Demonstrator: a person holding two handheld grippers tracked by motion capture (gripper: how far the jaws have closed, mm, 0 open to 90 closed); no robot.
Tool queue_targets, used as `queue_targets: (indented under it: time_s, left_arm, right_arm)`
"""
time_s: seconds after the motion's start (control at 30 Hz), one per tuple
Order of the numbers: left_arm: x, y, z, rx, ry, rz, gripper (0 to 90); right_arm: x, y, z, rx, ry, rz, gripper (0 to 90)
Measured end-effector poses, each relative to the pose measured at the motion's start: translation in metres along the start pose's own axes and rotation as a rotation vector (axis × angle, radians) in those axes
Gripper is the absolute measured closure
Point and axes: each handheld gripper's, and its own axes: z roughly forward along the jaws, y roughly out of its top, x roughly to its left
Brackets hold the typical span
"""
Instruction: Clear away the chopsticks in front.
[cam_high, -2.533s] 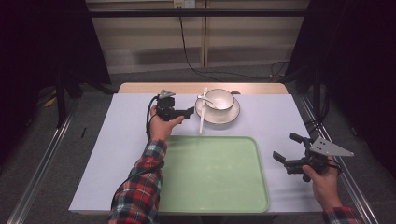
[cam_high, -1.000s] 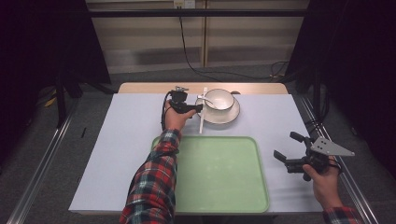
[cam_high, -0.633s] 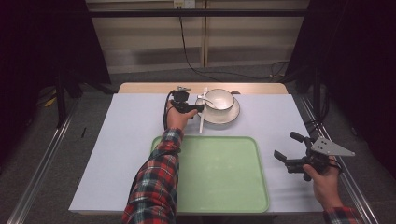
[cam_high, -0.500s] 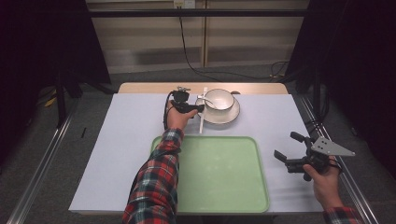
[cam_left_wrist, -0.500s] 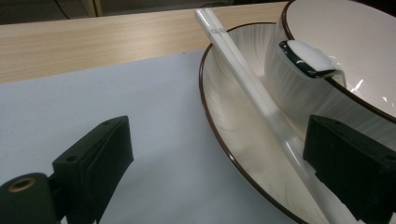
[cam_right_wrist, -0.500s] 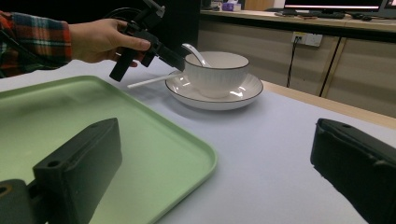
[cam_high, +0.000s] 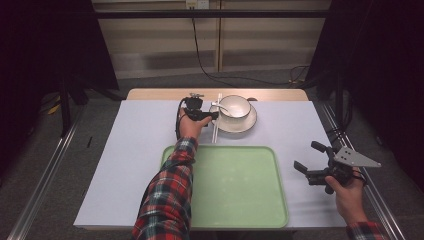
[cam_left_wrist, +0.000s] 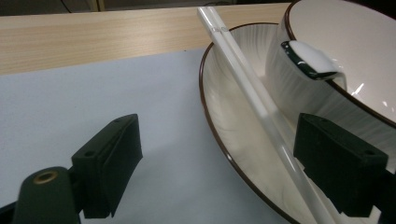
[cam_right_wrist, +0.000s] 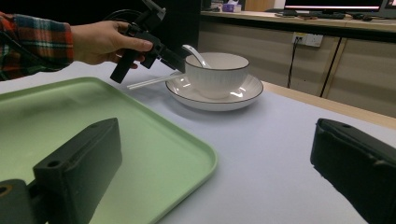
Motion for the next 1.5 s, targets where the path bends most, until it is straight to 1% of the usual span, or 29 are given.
queue_targets:
  time_s: [0.13,0.17,0.2,0.23,0.3,0.33,0.43,0.47,0.5,0.53,0.57,0.6,0.7,0.73,0.77,0.8,0.83,0.87,0.9,0.93,0.97,1.07,1.17,1.23,1.3,1.33,1.37,1.4,1.5]
  left_arm:
    - [-0.001,0.000,-0.001,-0.016,0.014,-0.023,23.9]
    - [-0.002,0.001,-0.001,-0.008,0.016,-0.013,24.3]
    - [-0.003,0.001,-0.001,-0.014,0.019,-0.018,24.3]
    - [-0.002,0.001,-0.001,-0.004,0.022,-0.014,24.5]
    - [-0.003,0.000,-0.001,-0.001,0.017,-0.029,27.6]
    - [-0.005,0.000,0.000,-0.009,0.022,-0.052,29.1]
    - [-0.006,-0.001,0.001,0.010,0.019,-0.048,29.5]
    - [-0.008,-0.001,0.003,0.005,0.025,-0.067,31.4]
    - [-0.009,-0.001,0.003,0.009,0.021,-0.063,35.1]
    - [-0.009,0.000,0.003,0.020,0.029,-0.064,37.5]
    - [-0.010,0.000,0.003,0.019,0.026,-0.063,38.2]
    - [-0.012,0.000,0.004,0.007,0.025,-0.088,40.4]
    - [-0.013,0.001,0.004,0.035,0.025,-0.093,45.5]
    - [-0.014,0.001,0.005,0.020,0.030,-0.103,47.6]
    - [-0.014,0.002,0.006,0.023,0.030,-0.101,48.3]
    - [-0.014,0.002,0.006,0.040,0.026,-0.102,50.7]
    - [-0.014,0.002,0.006,0.040,0.026,-0.102,51.7]
    - [-0.015,0.002,0.007,0.030,0.034,-0.119,52.3]
    - [-0.015,0.003,0.007,0.031,0.035,-0.128,54.4]
    - [-0.015,0.003,0.007,0.043,0.040,-0.129,56.7]
    - [-0.015,0.003,0.007,0.041,0.041,-0.135,58.1]
    - [-0.015,0.004,0.007,0.040,0.050,-0.130,61.5]
    - [-0.017,0.004,0.008,0.036,0.064,-0.166,65.8]
    - [-0.017,0.005,0.007,0.051,0.063,-0.176,68.1]
    - [-0.017,0.005,0.008,0.045,0.068,-0.180,70.5]
    - [-0.017,0.006,0.008,0.052,0.081,-0.184,71.4]
    - [-0.017,0.007,0.007,0.056,0.083,-0.191,73.2]
    - [-0.017,0.008,0.007,0.051,0.095,-0.206,75.9]
    - [-0.016,0.010,0.005,0.064,0.106,-0.215,81.5]
  right_arm:
    - [0.000,0.000,-0.001,0.002,0.008,-0.001,1.3]
    - [0.000,0.000,-0.001,0.003,0.009,0.003,1.3]
    - [0.000,0.000,-0.001,-0.002,0.005,0.007,1.3]
    - [0.000,0.000,-0.001,-0.001,0.004,0.007,1.3]
    - [0.000,0.000,-0.002,-0.002,0.001,0.005,1.3]
    - [0.000,0.001,-0.002,-0.003,0.000,0.005,1.3]
    - [-0.001,0.001,-0.002,-0.001,0.003,0.002,1.4]
    - [-0.001,0.001,-0.002,-0.003,0.004,0.005,1.4]
    - [0.000,0.001,-0.002,-0.002,0.006,0.010,1.4]
    - [0.000,0.001,-0.002,-0.004,0.004,0.009,1.3]
    - [-0.001,0.001,-0.003,-0.004,0.003,0.006,1.4]
    - [0.000,0.001,-0.003,-0.006,0.004,0.008,1.4]
    - [-0.001,0.001,-0.003,-0.008,0.004,0.009,1.4]
    - [-0.001,0.001,-0.003,-0.007,0.003,0.009,1.4]
    - [-0.001,0.001,-0.003,-0.007,0.004,0.008,1.4]
    - [-0.001,0.001,-0.003,-0.007,0.006,0.008,1.4]
    - [-0.001,0.001,-0.003,-0.006,0.002,0.008,1.4]
    - [-0.001,0.001,-0.003,-0.007,0.000,0.011,1.4]
    - [-0.001,0.001,-0.004,-0.007,0.001,0.014,1.4]
    - [-0.001,0.001,-0.004,-0.007,0.005,0.015,1.4]
    - [-0.001,0.001,-0.004,-0.007,0.005,0.014,1.4]
    - [-0.001,0.001,-0.003,-0.008,0.002,0.010,1.4]
    - [-0.001,0.001,-0.003,-0.004,0.005,0.020,1.4]
    - [-0.002,0.001,-0.003,-0.005,0.003,0.019,1.4]
    - [-0.002,0.001,-0.003,-0.009,0.007,0.018,1.4]
    - [-0.002,0.001,-0.003,-0.009,0.006,0.017,1.4]
    - [-0.003,0.000,-0.003,-0.010,0.006,0.015,1.4]
    - [-0.003,0.001,-0.003,-0.012,0.005,0.016,1.4]
    - [-0.003,0.001,-0.004,-0.010,0.004,0.020,1.4]
